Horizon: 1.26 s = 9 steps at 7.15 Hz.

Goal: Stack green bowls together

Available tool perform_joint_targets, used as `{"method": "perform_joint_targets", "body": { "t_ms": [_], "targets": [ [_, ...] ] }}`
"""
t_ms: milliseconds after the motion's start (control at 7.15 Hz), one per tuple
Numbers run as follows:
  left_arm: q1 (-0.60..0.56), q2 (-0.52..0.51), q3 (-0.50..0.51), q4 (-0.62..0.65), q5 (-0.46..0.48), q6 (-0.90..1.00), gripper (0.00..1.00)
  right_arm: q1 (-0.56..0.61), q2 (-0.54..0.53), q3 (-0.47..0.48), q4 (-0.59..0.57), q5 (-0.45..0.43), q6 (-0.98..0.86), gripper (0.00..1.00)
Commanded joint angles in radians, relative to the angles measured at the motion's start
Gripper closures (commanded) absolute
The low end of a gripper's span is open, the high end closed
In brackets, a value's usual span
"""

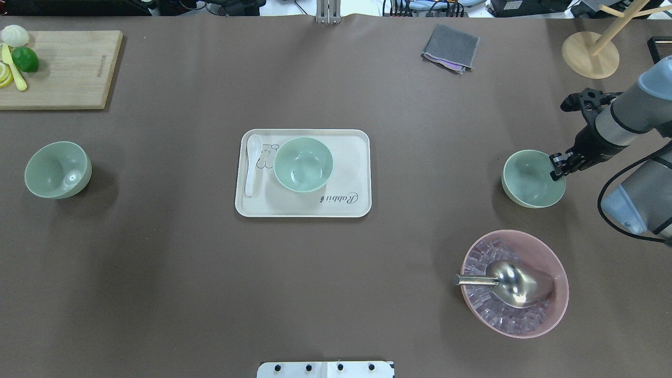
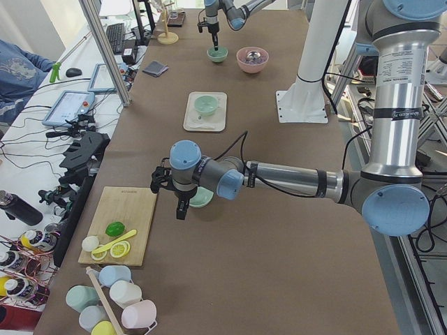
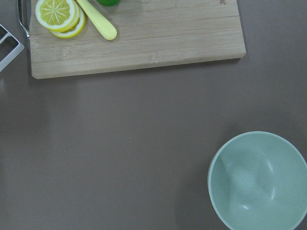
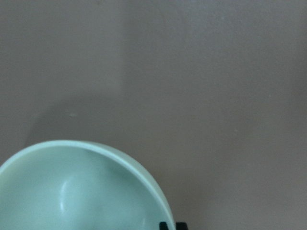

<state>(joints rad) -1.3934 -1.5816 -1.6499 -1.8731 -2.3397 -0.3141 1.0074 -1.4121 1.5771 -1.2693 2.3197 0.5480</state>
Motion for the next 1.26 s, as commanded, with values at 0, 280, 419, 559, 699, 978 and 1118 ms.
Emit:
{"method": "perform_joint_targets", "body": {
  "t_ms": [0,280,419,559,699,978,1118],
  "targets": [
    [0.112,-0.024,0.016,-0.001,0.004,-0.026,0.03,0.052,0.111,0.007,-0.024,0.139,0.129,1.0],
    [0.203,-0.05,0.085,-0.011,0.04,-0.057,0.06,0.005,0.275,-0.006,-0.027,0.127,0.388,1.0],
    [0.218,-0.066,0.126,-0.012,0.04,-0.056,0.09,-0.024,0.323,-0.006,-0.024,0.107,0.474,1.0],
    [0.24,-0.083,0.183,-0.044,0.042,-0.054,0.13,-0.064,0.373,-0.009,-0.025,0.074,0.553,1.0],
    [0.249,-0.101,0.227,-0.073,0.042,-0.056,0.26,-0.096,0.422,-0.014,-0.028,0.019,0.619,1.0],
    [0.254,-0.107,0.228,-0.078,0.034,-0.059,0.96,-0.144,0.485,-0.041,-0.024,-0.023,0.671,1.0],
    [0.254,-0.107,0.225,-0.08,0.031,-0.056,1.0,-0.165,0.518,-0.055,-0.018,-0.054,0.734,1.0]
  ]
}}
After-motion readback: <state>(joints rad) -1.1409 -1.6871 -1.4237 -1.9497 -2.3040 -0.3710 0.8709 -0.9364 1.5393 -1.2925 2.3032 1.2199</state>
